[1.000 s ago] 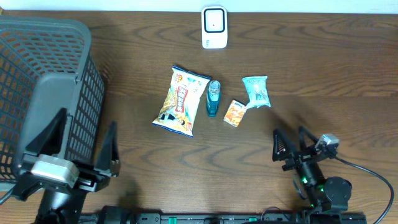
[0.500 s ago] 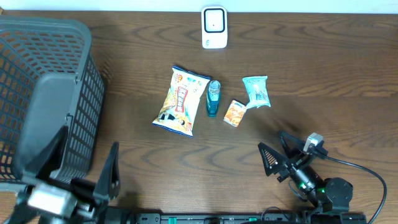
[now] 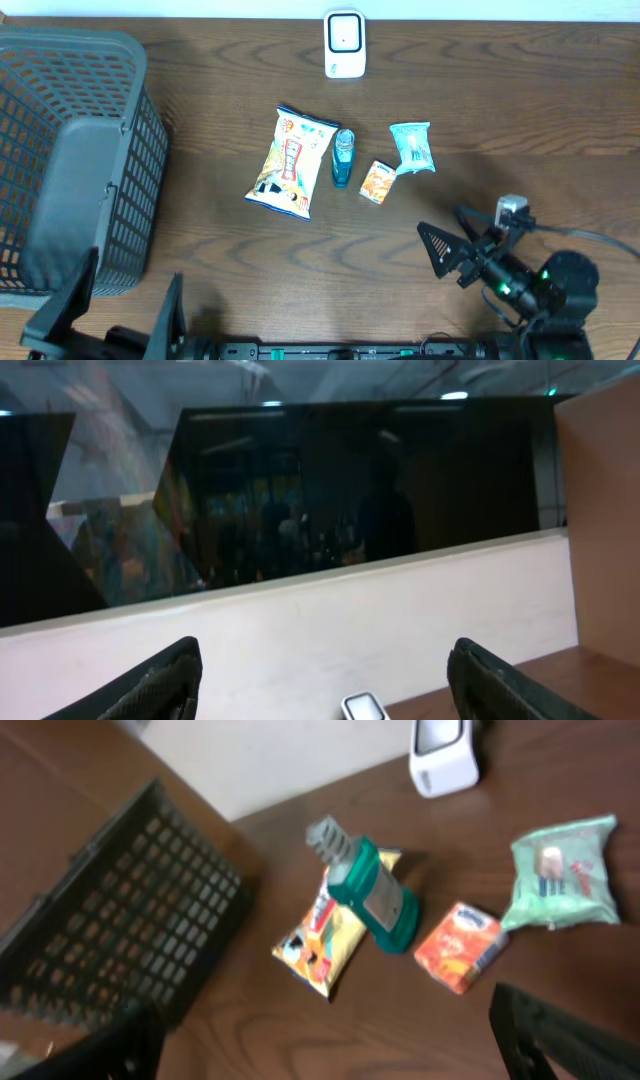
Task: Scan the item barcode
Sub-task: 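Move the right gripper toward the mint-green pack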
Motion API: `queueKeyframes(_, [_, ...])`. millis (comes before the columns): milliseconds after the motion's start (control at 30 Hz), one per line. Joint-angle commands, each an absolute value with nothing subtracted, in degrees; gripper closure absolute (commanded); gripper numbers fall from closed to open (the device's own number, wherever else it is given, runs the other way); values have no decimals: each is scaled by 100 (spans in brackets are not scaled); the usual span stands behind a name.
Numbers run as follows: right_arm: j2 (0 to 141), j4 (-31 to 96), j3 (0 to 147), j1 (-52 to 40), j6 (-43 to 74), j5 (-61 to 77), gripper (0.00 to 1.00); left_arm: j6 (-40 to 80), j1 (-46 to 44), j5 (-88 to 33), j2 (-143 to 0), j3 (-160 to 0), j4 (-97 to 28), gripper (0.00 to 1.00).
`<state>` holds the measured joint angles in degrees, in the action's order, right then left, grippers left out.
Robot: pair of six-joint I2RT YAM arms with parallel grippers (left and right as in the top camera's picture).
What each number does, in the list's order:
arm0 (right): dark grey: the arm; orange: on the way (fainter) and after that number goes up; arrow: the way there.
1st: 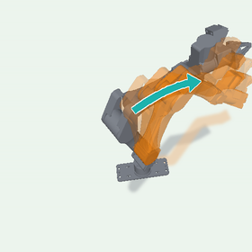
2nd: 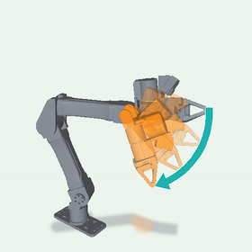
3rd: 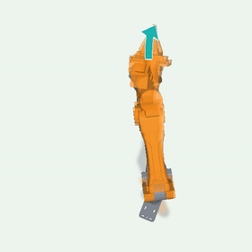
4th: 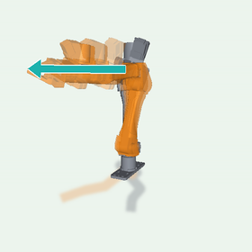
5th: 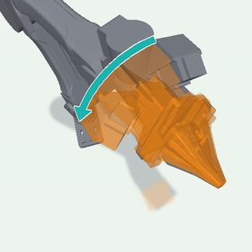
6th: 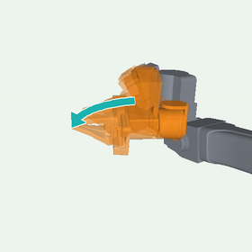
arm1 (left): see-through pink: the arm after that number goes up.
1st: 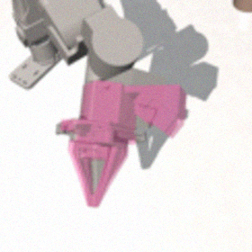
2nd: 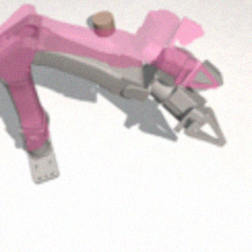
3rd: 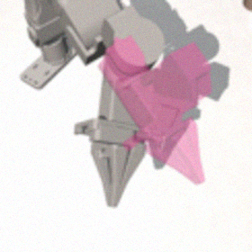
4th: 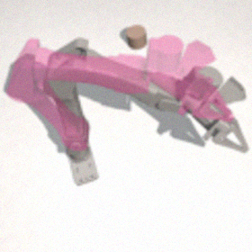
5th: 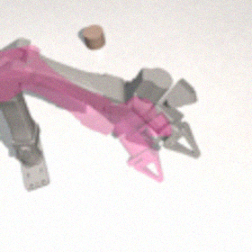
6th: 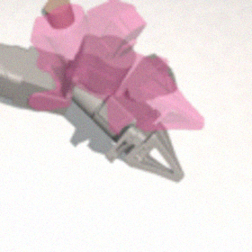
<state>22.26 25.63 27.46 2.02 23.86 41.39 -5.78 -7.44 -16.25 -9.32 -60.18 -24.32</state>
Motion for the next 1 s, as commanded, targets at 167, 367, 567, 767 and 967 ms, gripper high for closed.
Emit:
queueKeyframes(167, [3597, 3710, 4689, 215, 1118, 4128, 1, -510, -952, -1669, -261, -5977, -2467, 21])
queueKeyframes(367, [3896, 4687, 5413, 215, 749, 4130, 1, -556, -974, -1577, -16, -6029, -2526, 21])
queueKeyframes(567, [3850, 5096, 5522, 215, 764, 4453, 1, -652, -974, -1581, -16, -6029, -2521, 21])
queueKeyframes(767, [3852, 5030, 5507, 215, 764, 4331, 1, -1245, -974, -1184, -19, -6099, -2193, 21])
queueKeyframes(967, [3881, 4987, 5507, 215, 764, 3953, 1, -1240, -974, -333, -19, -6099, -1135, 21])
